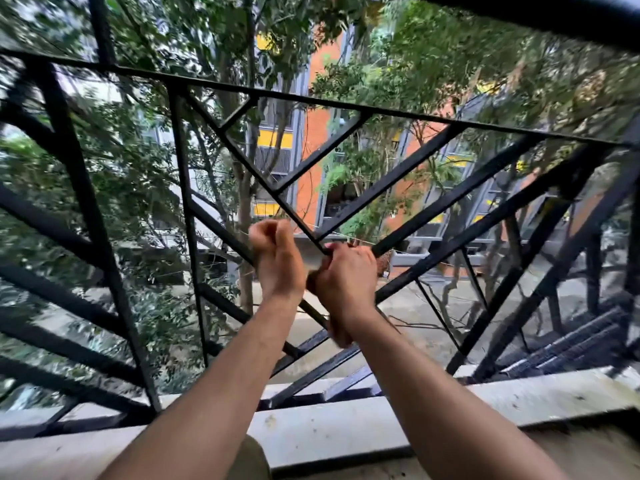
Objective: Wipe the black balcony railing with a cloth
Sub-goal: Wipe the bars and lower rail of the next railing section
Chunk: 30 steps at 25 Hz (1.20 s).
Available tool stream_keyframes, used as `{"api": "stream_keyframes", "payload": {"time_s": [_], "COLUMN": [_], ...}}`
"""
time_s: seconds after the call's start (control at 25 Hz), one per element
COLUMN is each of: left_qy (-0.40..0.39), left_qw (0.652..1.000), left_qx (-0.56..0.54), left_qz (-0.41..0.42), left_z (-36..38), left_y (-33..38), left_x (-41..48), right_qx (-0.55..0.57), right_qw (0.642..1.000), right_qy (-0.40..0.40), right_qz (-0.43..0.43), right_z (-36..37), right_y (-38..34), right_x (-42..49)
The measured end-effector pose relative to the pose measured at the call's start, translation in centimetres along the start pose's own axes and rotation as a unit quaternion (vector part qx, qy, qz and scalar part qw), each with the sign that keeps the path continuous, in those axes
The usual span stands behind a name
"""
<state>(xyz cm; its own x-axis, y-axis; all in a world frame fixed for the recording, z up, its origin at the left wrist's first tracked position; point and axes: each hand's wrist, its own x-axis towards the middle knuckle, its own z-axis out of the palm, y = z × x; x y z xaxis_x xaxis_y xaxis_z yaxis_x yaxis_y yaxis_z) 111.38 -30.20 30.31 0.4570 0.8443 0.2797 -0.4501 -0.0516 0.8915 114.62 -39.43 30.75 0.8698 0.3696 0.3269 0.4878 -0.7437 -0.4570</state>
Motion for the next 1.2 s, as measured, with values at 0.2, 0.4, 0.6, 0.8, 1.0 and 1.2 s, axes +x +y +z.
{"api": "stream_keyframes", "payload": {"time_s": [0.2, 0.4, 0.6, 0.8, 1.0, 1.2], "left_qy": [-0.168, -0.170, -0.178, -0.170, -0.175, -0.138], "left_qw": [0.979, 0.979, 0.978, 0.979, 0.976, 0.984], "left_qx": [-0.040, 0.013, 0.081, 0.082, 0.122, -0.057], "left_qz": [-0.112, -0.110, -0.072, -0.075, -0.048, -0.099], "left_z": [0.8, 1.6, 1.5, 1.4, 1.3, 1.8], "left_y": [0.9, 0.6, -0.3, 0.0, 0.3, 2.6], "left_x": [-0.7, -0.5, 0.1, 0.1, 0.7, 1.9], "right_qx": [-0.066, -0.140, 0.153, -0.180, 0.515, -0.049], "right_qw": [0.977, 0.972, 0.988, 0.974, 0.846, 0.921], "right_qy": [-0.051, -0.004, -0.010, -0.008, 0.136, 0.355], "right_qz": [-0.198, -0.188, -0.002, -0.137, 0.017, -0.155], "right_z": [-1.5, -1.7, -2.3, 1.0, -5.4, -9.9], "right_y": [2.0, 5.4, 4.2, 2.7, 1.5, 1.6], "right_x": [-0.7, -5.2, -0.7, -2.4, -1.9, 5.0]}}
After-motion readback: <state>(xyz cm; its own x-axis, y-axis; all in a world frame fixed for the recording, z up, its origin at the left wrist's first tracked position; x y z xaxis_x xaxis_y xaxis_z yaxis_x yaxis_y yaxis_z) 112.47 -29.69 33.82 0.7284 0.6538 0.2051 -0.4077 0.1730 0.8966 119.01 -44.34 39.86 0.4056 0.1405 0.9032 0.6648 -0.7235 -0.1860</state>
